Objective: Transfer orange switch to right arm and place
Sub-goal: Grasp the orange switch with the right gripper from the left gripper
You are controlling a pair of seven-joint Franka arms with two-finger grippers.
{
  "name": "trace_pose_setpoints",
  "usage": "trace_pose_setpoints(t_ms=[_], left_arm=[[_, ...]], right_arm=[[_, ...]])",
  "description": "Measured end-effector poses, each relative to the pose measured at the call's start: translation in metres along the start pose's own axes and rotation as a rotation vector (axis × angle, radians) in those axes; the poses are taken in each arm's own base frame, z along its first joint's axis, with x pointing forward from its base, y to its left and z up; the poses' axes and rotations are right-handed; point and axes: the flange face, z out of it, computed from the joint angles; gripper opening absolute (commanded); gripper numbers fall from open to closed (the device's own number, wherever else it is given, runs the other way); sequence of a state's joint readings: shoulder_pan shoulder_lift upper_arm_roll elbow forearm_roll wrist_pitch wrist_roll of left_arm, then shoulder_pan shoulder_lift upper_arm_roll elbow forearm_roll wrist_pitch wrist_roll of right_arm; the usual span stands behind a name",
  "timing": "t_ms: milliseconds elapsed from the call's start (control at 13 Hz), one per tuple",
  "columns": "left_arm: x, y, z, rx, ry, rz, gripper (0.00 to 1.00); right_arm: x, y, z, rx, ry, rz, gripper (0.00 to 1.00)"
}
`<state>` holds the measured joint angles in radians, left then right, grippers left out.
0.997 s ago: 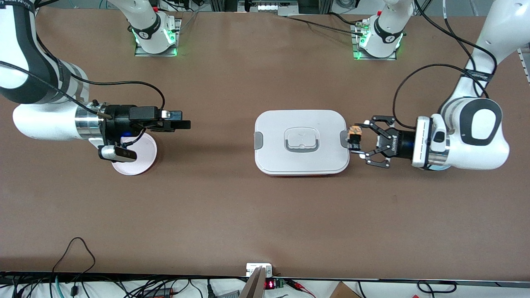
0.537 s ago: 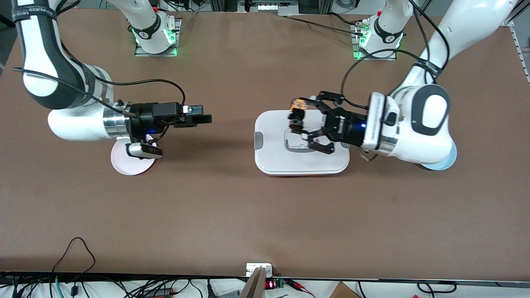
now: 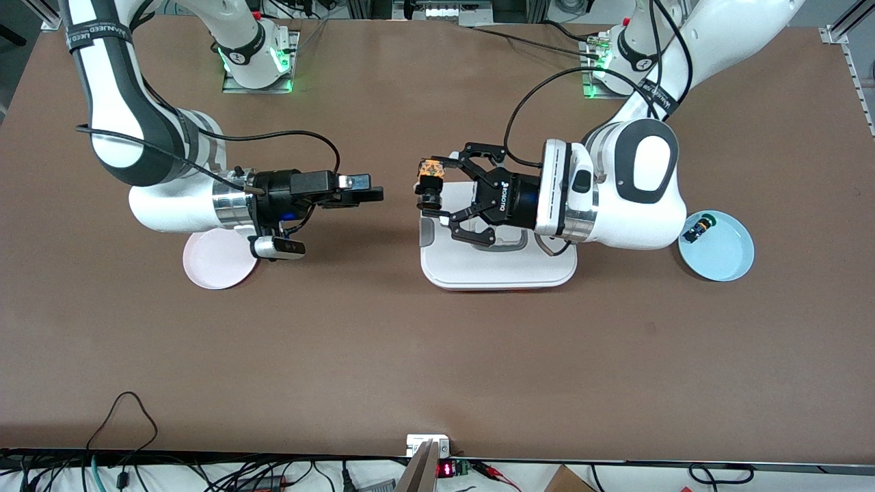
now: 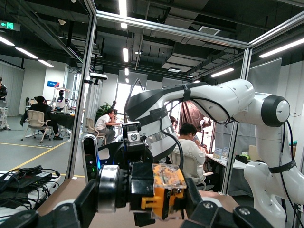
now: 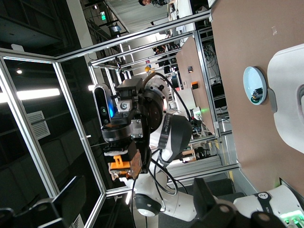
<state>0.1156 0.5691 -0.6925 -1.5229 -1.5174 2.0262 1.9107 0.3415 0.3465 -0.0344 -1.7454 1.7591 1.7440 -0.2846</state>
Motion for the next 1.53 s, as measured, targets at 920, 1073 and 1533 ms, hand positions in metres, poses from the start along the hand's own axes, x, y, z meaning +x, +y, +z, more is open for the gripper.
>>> trace_pose_setpoints(t_ms=[920, 1073, 1533], left_arm=[[-0.024, 0.002, 0.027, 0.028, -0.018, -0.017, 0.0], [-0.033, 0.0, 0.027, 0.027, -0.016, -0.021, 0.0], [-0.036, 0.0, 0.028, 0.025, -0.012, -0.024, 0.0]], right_arm=[[-0.007, -0.014, 0.039, 0.003, 0.008, -0.045, 0.96], [-0.007, -0.015, 0.04, 0.003, 0.008, -0.05, 0.89], [0.001, 0.001, 0.039, -0.014, 0.014, -0.096, 0.84]])
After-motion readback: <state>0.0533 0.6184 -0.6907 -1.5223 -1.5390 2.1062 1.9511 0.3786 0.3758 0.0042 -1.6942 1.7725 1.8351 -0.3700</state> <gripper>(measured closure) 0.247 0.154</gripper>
